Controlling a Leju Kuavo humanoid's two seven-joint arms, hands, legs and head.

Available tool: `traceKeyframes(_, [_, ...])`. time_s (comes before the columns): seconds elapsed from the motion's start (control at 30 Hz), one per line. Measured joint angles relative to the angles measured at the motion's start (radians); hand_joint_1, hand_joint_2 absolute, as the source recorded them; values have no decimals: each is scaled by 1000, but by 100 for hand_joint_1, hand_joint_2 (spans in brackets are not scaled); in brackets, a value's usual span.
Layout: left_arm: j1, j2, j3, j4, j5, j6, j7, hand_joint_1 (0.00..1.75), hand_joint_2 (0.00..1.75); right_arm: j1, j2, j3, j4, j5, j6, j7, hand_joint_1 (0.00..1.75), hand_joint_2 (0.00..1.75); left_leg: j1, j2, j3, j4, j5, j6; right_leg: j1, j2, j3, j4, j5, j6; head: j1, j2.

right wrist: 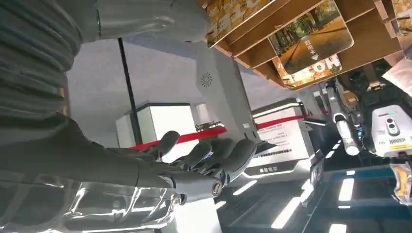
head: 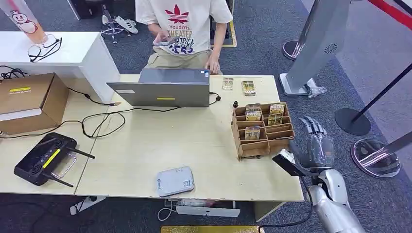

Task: Pass the card to the sensor for recognition and then transmit it.

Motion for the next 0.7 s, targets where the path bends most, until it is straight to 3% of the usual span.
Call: traceKeyframes(0.7, [0, 0, 0, 0, -9, 2, -4, 0, 0, 3, 2, -15, 0, 18, 11, 8, 61, 175, 0, 0, 0, 0, 0, 0, 0, 0, 0, 0, 0, 0, 0, 0])
